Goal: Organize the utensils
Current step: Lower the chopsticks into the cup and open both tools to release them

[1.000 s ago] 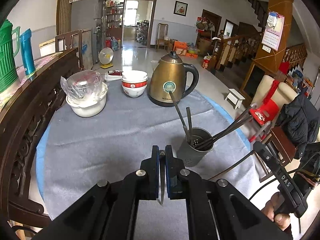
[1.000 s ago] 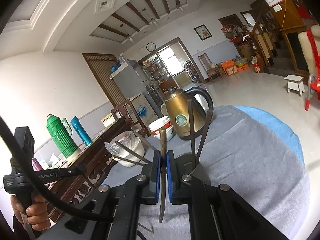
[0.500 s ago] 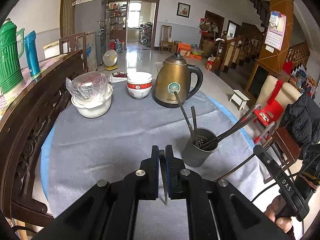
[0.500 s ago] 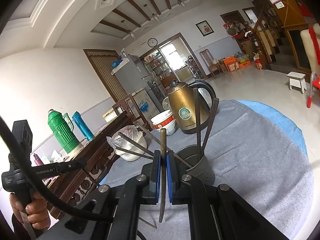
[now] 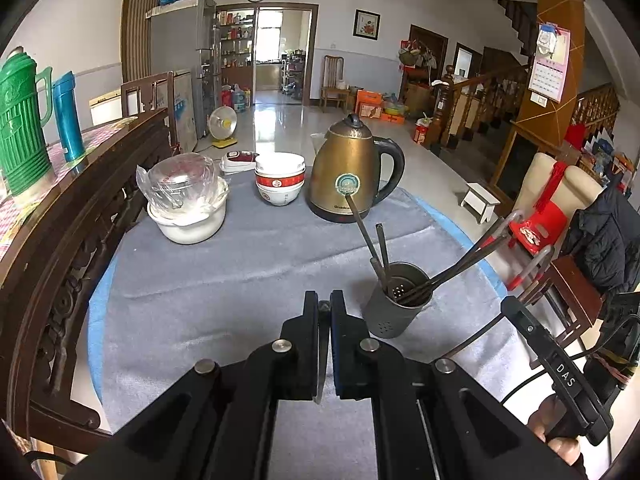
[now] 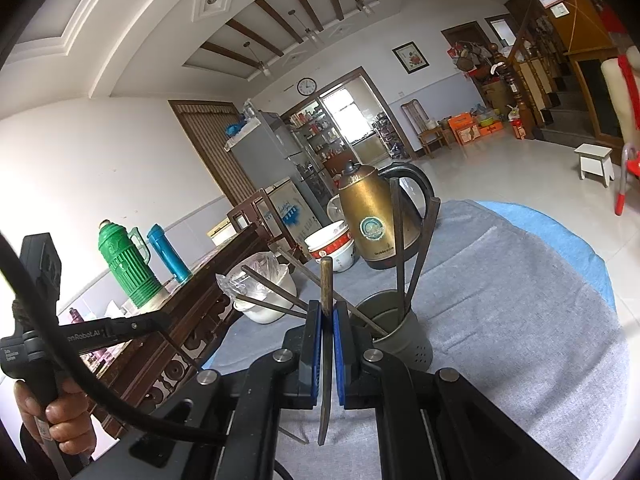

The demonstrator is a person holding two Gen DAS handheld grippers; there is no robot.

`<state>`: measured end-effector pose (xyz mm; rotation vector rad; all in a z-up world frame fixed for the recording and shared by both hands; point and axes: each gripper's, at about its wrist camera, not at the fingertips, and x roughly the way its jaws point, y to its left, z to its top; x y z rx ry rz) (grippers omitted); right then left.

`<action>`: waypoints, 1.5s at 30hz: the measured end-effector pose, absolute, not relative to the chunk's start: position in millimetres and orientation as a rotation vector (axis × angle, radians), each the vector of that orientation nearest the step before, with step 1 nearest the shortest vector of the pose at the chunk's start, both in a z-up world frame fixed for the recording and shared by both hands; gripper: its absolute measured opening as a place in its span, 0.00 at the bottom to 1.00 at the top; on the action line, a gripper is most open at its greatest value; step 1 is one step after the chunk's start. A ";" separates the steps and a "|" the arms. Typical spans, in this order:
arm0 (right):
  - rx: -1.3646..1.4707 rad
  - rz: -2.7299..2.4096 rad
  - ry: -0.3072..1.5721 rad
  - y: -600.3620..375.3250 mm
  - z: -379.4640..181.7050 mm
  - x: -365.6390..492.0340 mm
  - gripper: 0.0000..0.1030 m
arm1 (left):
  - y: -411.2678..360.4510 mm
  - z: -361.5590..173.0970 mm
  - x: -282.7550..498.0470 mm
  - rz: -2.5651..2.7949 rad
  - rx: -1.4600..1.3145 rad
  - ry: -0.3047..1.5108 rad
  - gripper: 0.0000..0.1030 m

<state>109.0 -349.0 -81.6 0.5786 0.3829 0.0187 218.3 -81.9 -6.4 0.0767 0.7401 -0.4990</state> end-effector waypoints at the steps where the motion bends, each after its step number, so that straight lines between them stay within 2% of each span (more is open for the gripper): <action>1: 0.580 0.019 0.382 -349.4 -81.6 108.5 0.06 | -82.6 -5.9 217.1 -0.501 0.076 0.740 0.05; 21: 0.646 -0.038 0.348 -380.8 -88.4 92.8 0.06 | -95.9 25.6 175.6 -0.557 0.059 0.672 0.05; 45: 0.726 -0.069 0.262 -423.5 -74.5 67.9 0.06 | -117.4 30.2 172.7 -0.526 0.107 0.715 0.05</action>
